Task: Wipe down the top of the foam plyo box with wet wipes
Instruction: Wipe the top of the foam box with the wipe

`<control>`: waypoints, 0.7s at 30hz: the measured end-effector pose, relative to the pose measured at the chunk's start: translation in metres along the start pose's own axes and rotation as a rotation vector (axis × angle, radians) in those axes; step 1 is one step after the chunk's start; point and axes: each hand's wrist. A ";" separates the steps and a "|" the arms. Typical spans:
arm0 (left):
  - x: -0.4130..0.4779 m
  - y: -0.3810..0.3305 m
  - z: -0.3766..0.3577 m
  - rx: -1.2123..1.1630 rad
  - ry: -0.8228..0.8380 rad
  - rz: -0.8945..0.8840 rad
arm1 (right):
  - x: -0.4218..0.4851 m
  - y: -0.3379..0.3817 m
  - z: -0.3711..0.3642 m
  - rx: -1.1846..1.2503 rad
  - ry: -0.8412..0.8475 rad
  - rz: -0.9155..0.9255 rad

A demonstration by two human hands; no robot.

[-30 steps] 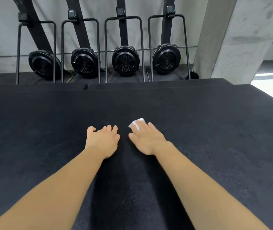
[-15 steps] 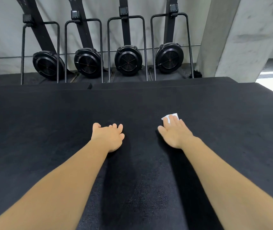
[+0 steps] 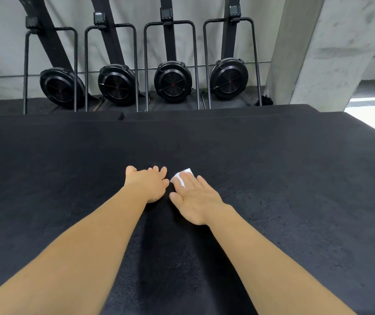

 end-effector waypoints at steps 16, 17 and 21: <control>0.002 0.003 -0.003 -0.027 -0.002 -0.042 | 0.008 -0.093 0.036 0.074 -0.042 -0.469; 0.003 0.003 -0.003 -0.026 -0.004 -0.042 | 0.007 -0.086 0.033 0.090 -0.045 -0.469; 0.001 0.002 -0.004 -0.045 -0.033 -0.030 | -0.008 -0.046 0.017 0.091 -0.069 -0.385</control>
Point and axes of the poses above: each hand's wrist, its own x-axis towards the middle knuckle, its own z-axis out of the back of the hand, y = z × x, and after that the axes turned 5 degrees about -z, right-handed
